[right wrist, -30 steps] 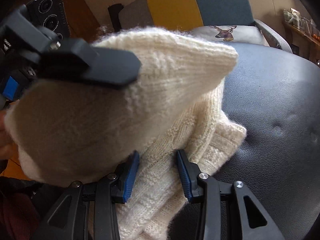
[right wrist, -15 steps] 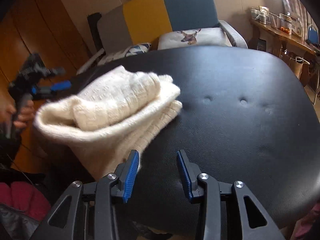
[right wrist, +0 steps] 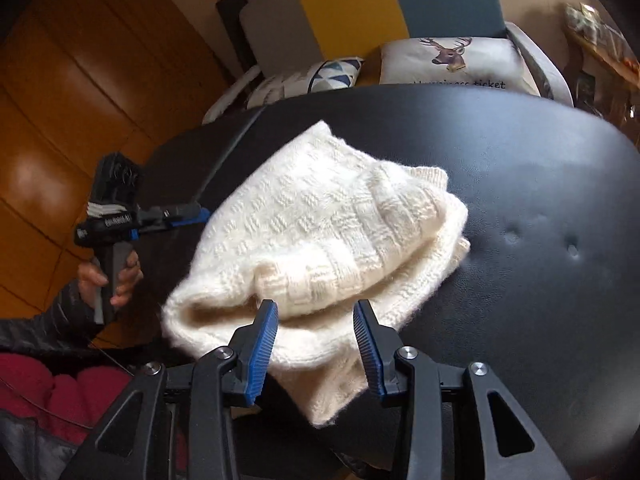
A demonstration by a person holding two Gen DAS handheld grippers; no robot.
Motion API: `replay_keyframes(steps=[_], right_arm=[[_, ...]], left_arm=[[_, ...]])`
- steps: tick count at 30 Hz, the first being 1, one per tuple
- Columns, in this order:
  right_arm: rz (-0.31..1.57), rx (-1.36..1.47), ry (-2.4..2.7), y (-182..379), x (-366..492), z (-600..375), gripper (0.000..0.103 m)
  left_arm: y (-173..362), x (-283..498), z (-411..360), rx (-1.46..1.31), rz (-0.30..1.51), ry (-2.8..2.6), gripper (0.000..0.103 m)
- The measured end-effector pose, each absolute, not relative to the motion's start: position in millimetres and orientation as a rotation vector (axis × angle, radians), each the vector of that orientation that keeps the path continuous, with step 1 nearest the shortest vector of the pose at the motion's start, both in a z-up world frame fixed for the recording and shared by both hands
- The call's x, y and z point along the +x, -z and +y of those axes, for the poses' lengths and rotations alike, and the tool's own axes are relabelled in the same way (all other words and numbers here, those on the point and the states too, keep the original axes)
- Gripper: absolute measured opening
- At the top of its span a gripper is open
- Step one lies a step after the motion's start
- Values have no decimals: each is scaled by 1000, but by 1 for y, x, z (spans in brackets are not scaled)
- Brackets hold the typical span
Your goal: Fold clothes
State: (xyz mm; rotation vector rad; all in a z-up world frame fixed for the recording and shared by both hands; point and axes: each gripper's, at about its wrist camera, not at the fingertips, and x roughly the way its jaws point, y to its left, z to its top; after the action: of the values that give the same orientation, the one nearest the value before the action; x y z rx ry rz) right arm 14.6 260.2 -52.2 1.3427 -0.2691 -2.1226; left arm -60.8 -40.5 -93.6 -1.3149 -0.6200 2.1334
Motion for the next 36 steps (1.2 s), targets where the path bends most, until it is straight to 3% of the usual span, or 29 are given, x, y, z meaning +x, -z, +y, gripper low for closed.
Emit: replay_keyframes(steps=[7, 10, 12, 13, 16, 19, 22, 28, 35, 36], right_arm=[[-71, 1407, 1896, 95, 21, 184, 40], [-267, 1300, 1813, 111, 22, 178, 40], [-246, 1362, 1848, 139, 29, 190, 30], [-260, 1363, 1875, 148, 34, 201, 12], [-373, 1379, 1939, 152, 45, 234, 12], [-543, 1397, 1960, 151, 54, 259, 15], [-742, 1363, 2010, 142, 65, 288, 29], [-1289, 1183, 1973, 144, 55, 334, 38], [-1474, 1301, 1968, 173, 17, 324, 40], [-1426, 1322, 2004, 171, 13, 319, 40]], left_arm=[[98, -78, 6, -1261, -459, -2152, 54], [98, -83, 11, -1218, -484, -2144, 55], [102, -78, 15, -1222, -415, -2124, 55], [104, -74, 17, -1229, -374, -2111, 55], [113, -63, 20, -1251, -268, -2073, 57], [124, -54, 9, -1298, -288, -2053, 66], [118, -48, 1, -1288, -348, -2070, 65], [84, -17, 15, -1112, -222, -2121, 64], [84, 17, 25, -1055, -103, -2066, 64], [87, 19, 24, -1062, -103, -2053, 64]])
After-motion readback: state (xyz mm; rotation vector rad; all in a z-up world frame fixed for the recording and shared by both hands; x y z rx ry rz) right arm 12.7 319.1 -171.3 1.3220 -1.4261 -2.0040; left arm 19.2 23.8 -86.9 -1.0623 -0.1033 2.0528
